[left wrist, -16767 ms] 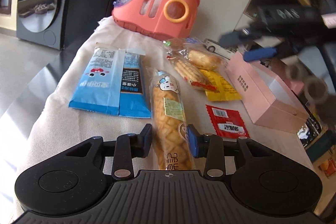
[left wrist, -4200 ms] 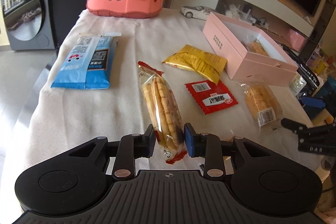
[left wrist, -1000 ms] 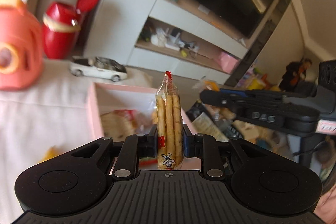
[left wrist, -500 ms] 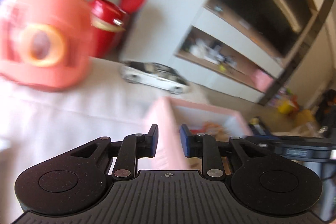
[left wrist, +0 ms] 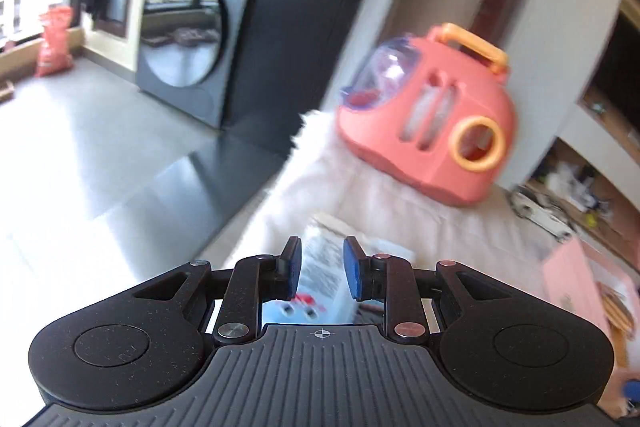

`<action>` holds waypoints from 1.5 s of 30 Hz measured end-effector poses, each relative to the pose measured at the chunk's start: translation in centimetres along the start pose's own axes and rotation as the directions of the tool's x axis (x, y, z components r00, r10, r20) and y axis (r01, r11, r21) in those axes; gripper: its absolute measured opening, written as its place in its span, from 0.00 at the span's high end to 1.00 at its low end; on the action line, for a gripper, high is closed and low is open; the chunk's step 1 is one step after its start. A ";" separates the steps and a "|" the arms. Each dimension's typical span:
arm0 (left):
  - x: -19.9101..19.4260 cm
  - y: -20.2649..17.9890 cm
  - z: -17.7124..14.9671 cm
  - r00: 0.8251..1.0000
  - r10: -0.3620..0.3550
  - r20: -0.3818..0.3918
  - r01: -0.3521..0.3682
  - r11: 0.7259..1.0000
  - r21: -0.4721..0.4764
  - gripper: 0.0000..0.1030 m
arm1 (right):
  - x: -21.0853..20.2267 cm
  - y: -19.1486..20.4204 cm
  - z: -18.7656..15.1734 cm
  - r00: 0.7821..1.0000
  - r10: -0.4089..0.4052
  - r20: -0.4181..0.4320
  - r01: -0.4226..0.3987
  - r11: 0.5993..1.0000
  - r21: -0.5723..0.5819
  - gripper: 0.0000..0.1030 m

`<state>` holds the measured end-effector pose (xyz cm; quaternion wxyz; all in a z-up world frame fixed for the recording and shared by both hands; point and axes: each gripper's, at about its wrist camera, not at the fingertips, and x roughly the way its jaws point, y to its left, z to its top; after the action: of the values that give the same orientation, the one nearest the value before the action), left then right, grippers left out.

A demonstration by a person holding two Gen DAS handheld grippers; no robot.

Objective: Organize snacks

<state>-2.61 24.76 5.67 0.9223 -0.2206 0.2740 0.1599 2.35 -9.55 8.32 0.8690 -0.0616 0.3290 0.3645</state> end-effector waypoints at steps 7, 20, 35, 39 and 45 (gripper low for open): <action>-0.5 -9.0 -5.8 0.924 -0.302 -0.236 0.354 0.907 0.228 0.73 | 3.0 3.8 -4.7 0.994 -0.007 -0.107 0.001 0.998 -0.060 0.36; -1.7 -15.4 -11.9 0.938 -0.187 -0.293 0.329 0.748 0.576 0.67 | 0.4 5.0 -7.5 0.991 -0.129 -0.020 0.125 0.982 -0.142 0.27; 0.7 -12.9 -3.9 0.945 -0.287 -0.156 0.319 0.914 0.252 0.68 | -2.3 -2.4 -6.9 0.955 -0.289 0.073 0.274 0.948 0.163 0.22; 6.0 -17.2 -1.9 0.921 -0.320 -0.224 0.379 0.869 0.317 0.68 | -1.1 0.5 -6.6 0.985 -0.158 0.074 0.156 0.987 0.038 0.21; 7.4 -17.0 -5.1 0.903 -0.264 -0.340 0.388 0.839 0.381 0.69 | -0.3 4.8 -8.0 0.990 -0.102 0.097 0.116 0.982 -0.150 0.17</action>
<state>8.14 9.07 3.02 0.9146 -0.0705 0.3857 -0.0990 -5.25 -9.02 2.89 0.8938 -0.1309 0.2569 0.3434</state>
